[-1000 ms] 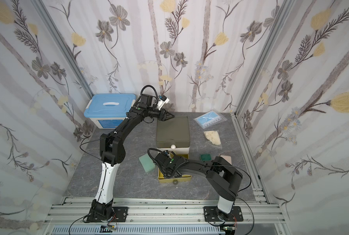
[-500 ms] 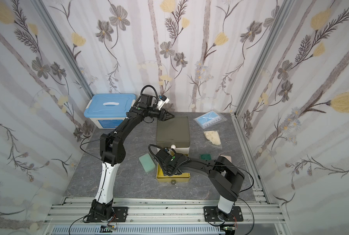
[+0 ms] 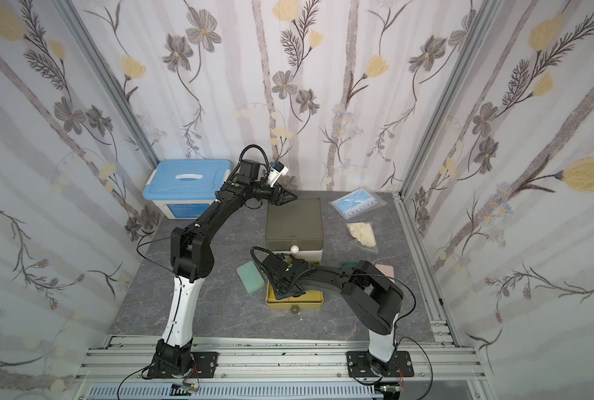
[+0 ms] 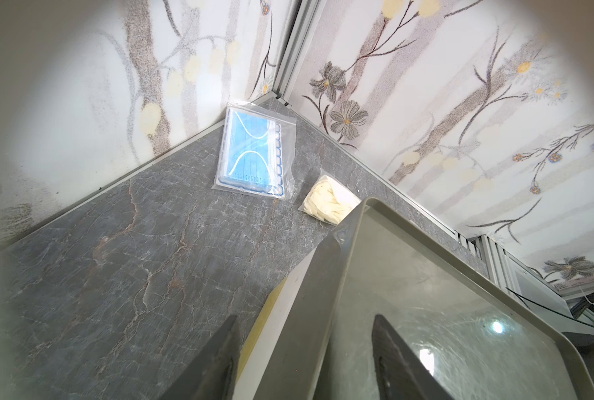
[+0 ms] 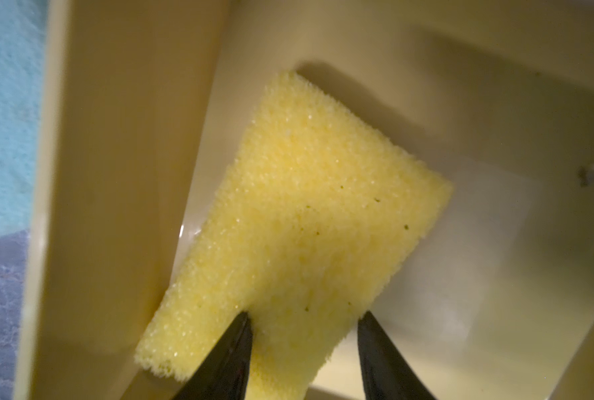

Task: Take the sponge out of the drawer
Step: Pick up the sponge from the drawer.

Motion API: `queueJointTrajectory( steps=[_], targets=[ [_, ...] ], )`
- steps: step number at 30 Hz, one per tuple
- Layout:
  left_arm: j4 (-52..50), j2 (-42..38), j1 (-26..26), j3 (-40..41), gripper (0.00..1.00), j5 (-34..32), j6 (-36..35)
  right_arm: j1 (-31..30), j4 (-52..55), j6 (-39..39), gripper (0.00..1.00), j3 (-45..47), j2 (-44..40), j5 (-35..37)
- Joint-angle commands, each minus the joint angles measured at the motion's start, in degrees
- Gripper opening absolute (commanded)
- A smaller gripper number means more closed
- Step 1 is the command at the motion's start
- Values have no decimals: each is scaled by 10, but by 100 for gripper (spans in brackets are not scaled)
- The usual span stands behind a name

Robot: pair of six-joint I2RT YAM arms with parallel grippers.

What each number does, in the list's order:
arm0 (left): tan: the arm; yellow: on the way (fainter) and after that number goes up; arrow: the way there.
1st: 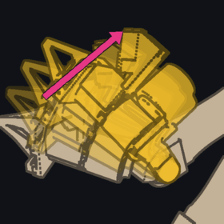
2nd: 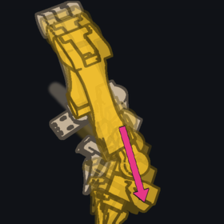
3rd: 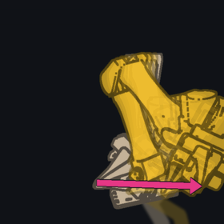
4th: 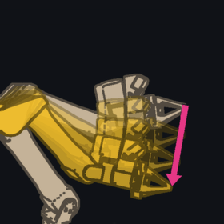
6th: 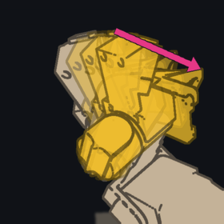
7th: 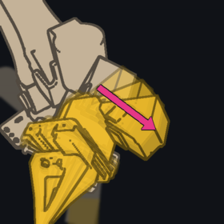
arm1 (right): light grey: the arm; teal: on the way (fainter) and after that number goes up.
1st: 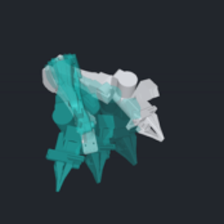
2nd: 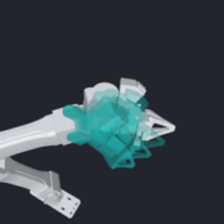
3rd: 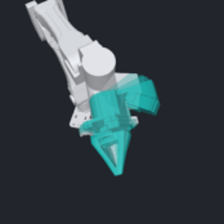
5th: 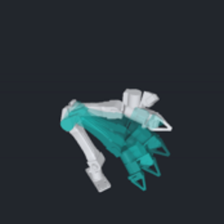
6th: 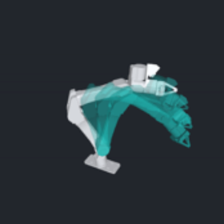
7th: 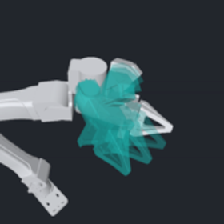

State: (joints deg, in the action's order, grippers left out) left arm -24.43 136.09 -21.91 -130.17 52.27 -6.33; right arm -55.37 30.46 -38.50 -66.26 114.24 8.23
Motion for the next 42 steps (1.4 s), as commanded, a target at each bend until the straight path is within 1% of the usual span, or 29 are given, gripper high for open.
queueJointTrajectory(
  steps=[1,7,9,13,18,24,33,39,42],
  targets=[
    [-88,14,-3,9,62,-13,2,8,-7,-5,45,3,13,-3],
    [-89,13,-3,9,62,-15,1,10,-11,-1,15,6,4,1],
    [-89,14,-3,9,62,-16,2,9,-11,-1,7,11,-4,6],
    [-89,15,-3,9,62,-16,1,3,-6,6,1,15,-21,20],
    [-88,15,-3,9,62,-16,3,-6,32,26,0,-7,-47,49],
    [-87,15,-3,11,62,-16,2,-9,71,47,0,-28,-75,57],
    [-85,14,-3,15,62,-17,1,-21,101,68,0,-22,-123,36],
    [-85,13,-3,15,62,-16,0,-33,116,77,0,-22,-157,-5],
    [-85,12,-3,15,61,-16,0,-49,103,82,0,-32,-166,-24]
  ],
)
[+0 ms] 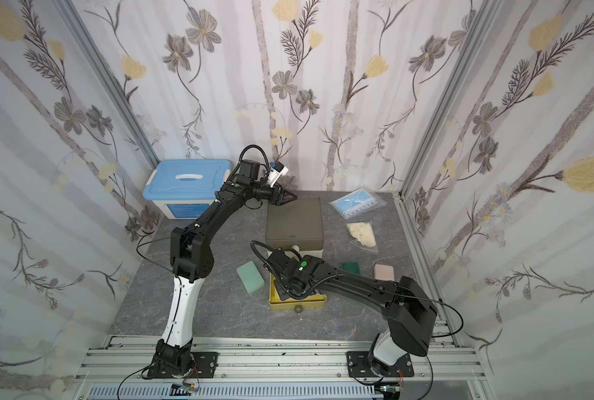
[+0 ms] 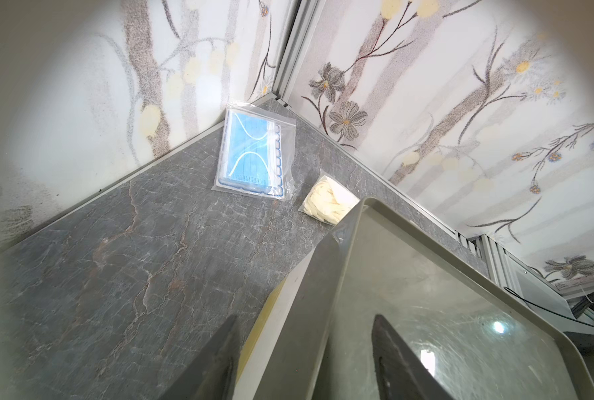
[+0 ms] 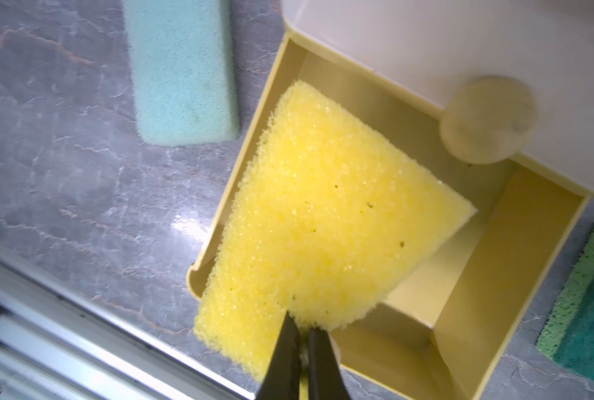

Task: Take the sponge out of the drawer
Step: Pick up the sponge from the drawer, then place the sponge at the center of the board.

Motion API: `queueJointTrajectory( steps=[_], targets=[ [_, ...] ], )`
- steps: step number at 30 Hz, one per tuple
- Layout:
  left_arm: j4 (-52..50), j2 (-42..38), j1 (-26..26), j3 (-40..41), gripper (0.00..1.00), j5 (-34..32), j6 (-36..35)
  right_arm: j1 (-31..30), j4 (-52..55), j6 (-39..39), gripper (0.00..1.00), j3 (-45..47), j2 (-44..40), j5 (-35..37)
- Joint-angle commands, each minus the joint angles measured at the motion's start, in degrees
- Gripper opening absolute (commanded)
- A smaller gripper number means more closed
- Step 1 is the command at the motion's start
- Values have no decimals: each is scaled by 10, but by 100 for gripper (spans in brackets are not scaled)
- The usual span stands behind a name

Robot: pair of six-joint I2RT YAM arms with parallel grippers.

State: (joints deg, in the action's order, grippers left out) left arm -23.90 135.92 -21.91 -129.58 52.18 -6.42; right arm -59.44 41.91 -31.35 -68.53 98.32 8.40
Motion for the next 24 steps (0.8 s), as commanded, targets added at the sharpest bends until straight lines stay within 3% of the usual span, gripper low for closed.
queueJointTrajectory(
  steps=[1,9,24],
  targets=[
    [-91,15,-2,9,62,-15,1,-13,-23,11,0,-14,-7,-34],
    [-109,20,-3,-10,62,-11,-6,-57,-134,9,0,-52,55,-115],
    [-115,16,-2,-16,62,-5,-8,-56,-133,80,0,-180,227,-195]
  ],
)
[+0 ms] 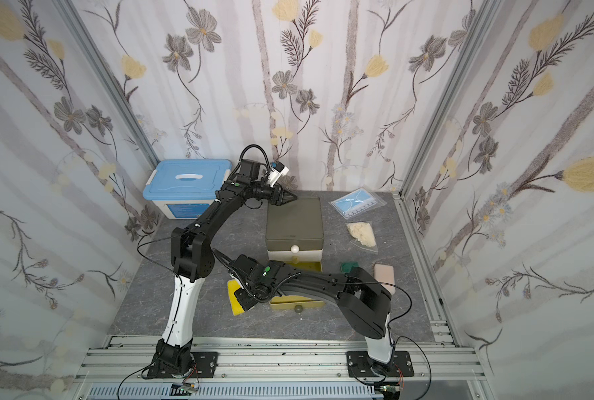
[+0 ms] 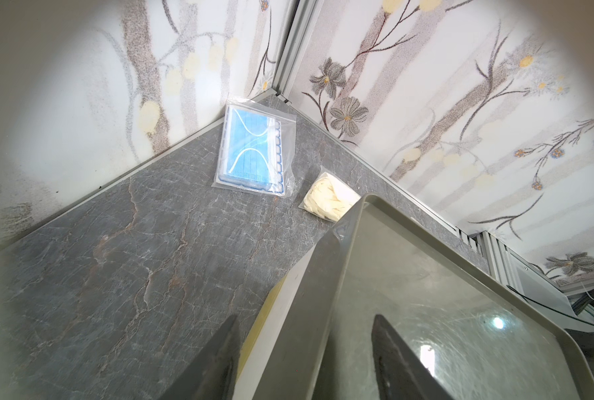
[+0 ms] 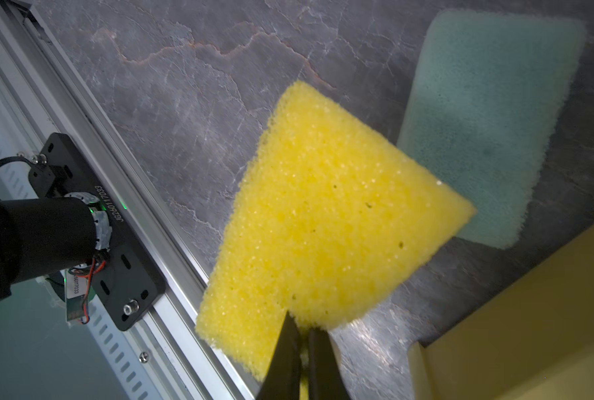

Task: Take the sponge out of the drawer
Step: Place the sponge at the center of the board.

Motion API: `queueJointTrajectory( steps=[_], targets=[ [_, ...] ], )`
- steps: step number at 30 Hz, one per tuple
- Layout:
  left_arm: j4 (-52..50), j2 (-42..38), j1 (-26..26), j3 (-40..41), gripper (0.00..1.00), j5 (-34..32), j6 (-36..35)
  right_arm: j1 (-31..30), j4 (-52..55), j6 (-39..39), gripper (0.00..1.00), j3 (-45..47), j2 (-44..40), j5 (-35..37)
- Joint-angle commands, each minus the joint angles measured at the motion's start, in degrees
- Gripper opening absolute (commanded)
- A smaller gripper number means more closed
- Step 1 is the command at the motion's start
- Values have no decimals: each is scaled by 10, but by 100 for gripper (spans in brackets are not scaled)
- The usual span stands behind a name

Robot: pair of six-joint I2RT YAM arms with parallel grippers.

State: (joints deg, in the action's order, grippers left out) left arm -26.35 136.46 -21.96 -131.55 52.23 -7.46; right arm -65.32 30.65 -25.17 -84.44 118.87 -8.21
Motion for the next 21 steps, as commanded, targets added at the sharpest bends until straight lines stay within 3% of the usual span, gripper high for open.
queueJointTrajectory(
  steps=[1,9,21],
  targets=[
    [-92,10,-2,5,62,-5,1,5,-18,18,0,-32,34,-38],
    [-92,10,-3,6,61,-4,-1,23,-30,20,0,-67,79,-74],
    [-94,9,-3,6,61,-5,-2,24,26,53,0,-183,161,-74]
  ],
)
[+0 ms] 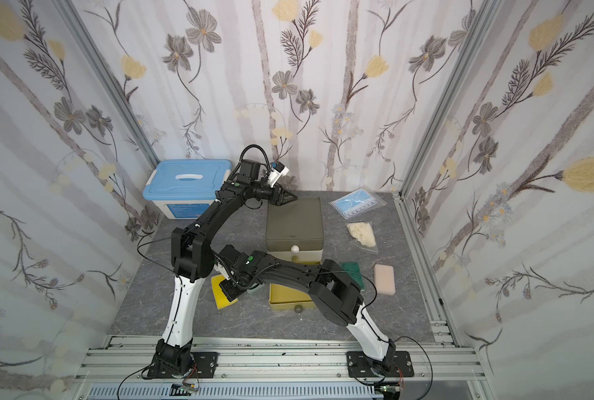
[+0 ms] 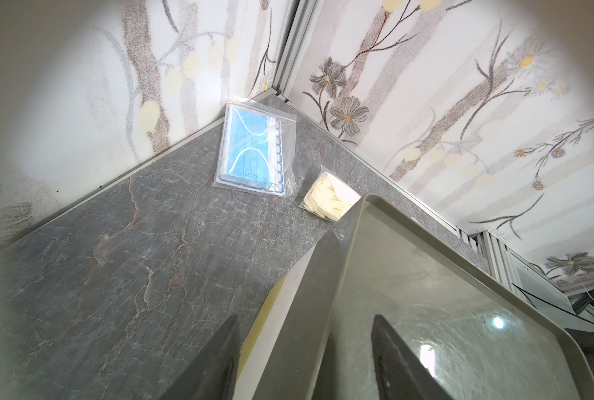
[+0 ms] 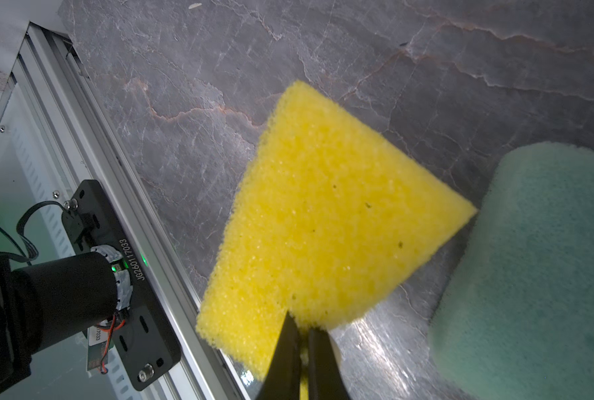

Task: Take the sponge out of the drawer
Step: Place the sponge at the center of the board.

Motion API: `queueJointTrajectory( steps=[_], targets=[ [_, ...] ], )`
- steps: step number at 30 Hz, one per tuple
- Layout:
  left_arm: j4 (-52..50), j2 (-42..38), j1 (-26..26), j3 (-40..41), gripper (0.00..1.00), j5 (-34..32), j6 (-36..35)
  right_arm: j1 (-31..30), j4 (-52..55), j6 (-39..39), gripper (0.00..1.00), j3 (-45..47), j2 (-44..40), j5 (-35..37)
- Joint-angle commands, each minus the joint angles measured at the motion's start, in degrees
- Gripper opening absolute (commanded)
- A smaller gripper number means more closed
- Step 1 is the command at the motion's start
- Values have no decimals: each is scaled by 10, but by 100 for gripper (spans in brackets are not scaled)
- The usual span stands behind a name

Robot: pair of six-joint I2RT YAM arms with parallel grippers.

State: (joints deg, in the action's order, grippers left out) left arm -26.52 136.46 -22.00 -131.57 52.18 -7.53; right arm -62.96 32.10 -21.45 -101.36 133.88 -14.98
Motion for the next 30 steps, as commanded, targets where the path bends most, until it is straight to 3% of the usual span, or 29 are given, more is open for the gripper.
queueJointTrajectory(
  steps=[1,26,27,30],
  targets=[
    [-93,9,-2,6,61,-5,-1,1,13,16,0,-20,15,-7],
    [-96,11,-2,7,61,-3,-6,14,168,70,0,-164,132,40],
    [-96,11,-2,6,61,-3,-6,14,169,70,4,-164,133,42],
    [-96,12,-1,6,61,-4,-6,17,170,72,30,-166,136,38]
  ],
)
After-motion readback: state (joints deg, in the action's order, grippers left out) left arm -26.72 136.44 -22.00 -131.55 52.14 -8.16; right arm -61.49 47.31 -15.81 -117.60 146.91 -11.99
